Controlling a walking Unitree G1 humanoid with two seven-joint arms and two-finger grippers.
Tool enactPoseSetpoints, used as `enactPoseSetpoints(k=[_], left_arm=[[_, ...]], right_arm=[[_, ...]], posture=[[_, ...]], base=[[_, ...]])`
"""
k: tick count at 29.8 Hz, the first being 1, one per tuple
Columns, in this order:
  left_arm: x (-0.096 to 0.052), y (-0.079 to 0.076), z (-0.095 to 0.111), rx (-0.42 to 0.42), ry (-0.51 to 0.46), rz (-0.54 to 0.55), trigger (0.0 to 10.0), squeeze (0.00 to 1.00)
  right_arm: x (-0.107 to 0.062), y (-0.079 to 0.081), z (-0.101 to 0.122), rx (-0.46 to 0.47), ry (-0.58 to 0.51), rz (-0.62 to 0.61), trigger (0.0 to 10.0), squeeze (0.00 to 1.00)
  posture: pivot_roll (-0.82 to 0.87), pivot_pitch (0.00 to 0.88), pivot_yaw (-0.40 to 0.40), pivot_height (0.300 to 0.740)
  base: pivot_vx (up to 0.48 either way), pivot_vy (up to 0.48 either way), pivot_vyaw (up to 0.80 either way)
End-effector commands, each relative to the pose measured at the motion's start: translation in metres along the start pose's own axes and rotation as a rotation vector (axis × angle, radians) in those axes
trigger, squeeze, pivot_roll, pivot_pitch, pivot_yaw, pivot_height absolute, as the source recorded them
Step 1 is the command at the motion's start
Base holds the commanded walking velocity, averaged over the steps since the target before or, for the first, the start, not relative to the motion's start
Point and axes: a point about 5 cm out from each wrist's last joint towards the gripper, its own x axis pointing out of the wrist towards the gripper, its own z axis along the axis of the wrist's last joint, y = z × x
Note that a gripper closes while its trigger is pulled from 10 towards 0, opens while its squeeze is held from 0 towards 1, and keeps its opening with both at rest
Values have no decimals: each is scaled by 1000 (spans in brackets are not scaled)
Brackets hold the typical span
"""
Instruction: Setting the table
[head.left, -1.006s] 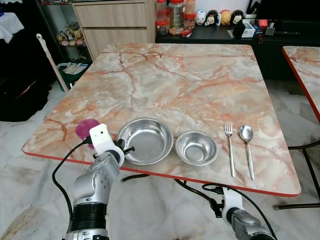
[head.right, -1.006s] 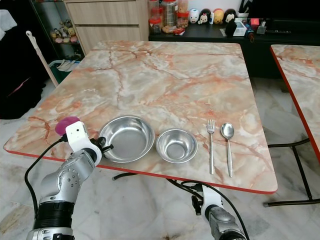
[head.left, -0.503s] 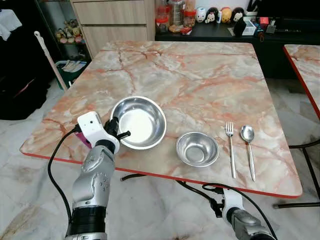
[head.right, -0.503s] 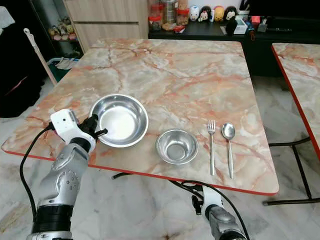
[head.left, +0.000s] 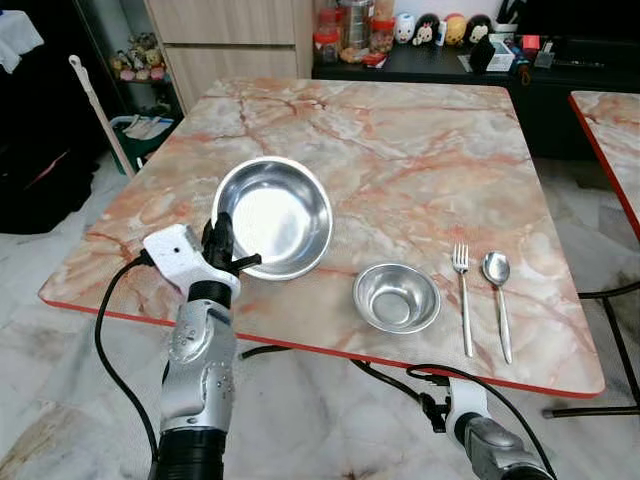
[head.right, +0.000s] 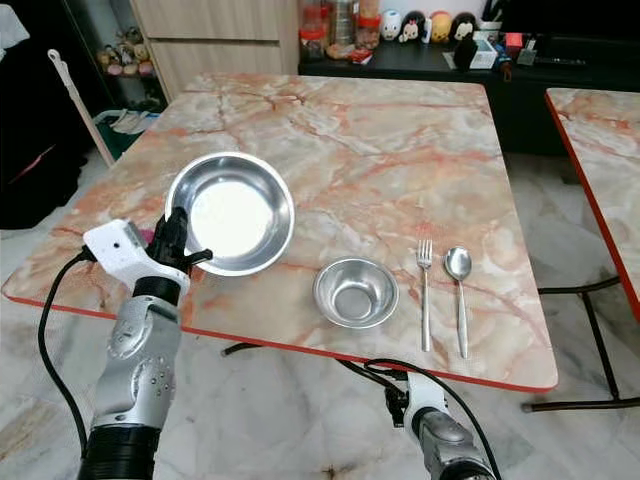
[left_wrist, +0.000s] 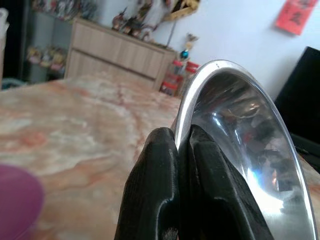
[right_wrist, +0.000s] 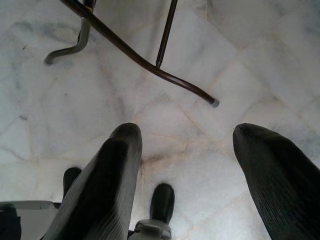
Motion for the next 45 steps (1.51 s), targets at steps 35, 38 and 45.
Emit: enactPoseSetpoints(k=[35,38,45], left_arm=[[0,19,33,238,-172,-22,10000,0],[0,17,33,239,-176,-27,10000,0],[0,19,36,250,-180,-22,10000,0]], right_arm=[[-1,-8,-6,-63,141,-53,10000,0],[-1,-8,-9,-69,171,-52,10000,0],[-2,-9,-13,-46,199,-63,10000,0]], posture=[[14,27,0,740],[23,31,-2,740],[26,37,0,740]], base=[[0,0,0],[0,0,0],[0,0,0]])
